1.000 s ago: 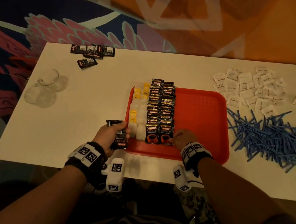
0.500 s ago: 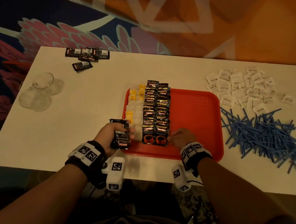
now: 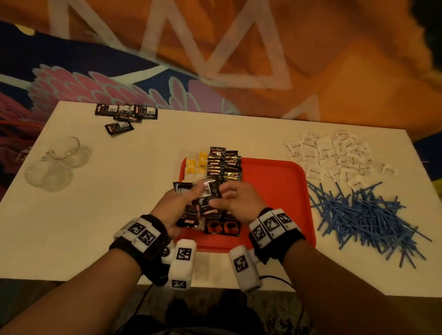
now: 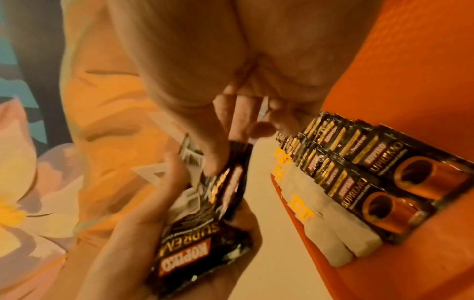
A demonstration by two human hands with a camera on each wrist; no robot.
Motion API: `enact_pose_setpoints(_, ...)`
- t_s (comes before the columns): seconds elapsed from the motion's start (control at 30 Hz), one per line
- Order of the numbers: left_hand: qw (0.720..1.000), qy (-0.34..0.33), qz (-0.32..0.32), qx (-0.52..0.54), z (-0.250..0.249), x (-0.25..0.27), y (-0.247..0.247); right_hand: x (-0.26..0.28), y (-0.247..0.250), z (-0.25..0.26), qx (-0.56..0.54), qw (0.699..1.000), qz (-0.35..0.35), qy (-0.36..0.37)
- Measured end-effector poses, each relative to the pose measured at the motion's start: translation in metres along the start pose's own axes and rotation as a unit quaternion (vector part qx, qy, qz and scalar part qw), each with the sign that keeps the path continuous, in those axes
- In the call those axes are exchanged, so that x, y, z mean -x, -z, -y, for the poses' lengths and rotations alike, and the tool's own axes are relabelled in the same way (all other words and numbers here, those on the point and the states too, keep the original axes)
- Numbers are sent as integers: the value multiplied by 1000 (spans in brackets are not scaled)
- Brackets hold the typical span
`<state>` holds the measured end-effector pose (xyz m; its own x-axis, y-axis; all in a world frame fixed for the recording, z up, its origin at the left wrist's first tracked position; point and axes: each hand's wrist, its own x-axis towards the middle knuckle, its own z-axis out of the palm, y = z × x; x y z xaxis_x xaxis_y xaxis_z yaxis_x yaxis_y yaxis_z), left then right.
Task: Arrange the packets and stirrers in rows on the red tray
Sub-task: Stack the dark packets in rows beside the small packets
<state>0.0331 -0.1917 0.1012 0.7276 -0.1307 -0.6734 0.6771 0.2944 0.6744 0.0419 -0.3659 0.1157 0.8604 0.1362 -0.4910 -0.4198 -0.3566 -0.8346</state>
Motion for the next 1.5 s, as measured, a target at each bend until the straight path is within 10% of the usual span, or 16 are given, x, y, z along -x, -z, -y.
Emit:
enact_pose_setpoints(0.17,991,64,44,111,-8,4,3,9,-3,14,-15,984,-137,112)
enact_pose_setpoints(0.37,995,-37,29,89,-17,16,-1,19,-11,21,-18,982,-83,170)
enact_pose_setpoints(0.57,991,-128,-14,41,-20,14,1,20,-19,18,-93,993,-43,53)
enact_pose_setpoints(1.0,992,-116,31,-25,-22,18,-9,23,-1,18,84,988,59,116)
enact_pose_setpoints(1.23,974,-213,10,-78,-19,17,-14,21,7,17,97,987,57,119)
enact_pose_setpoints(1.5,994,-91,42,-52,-18,11,-16,18,10,11,101,983,77,132)
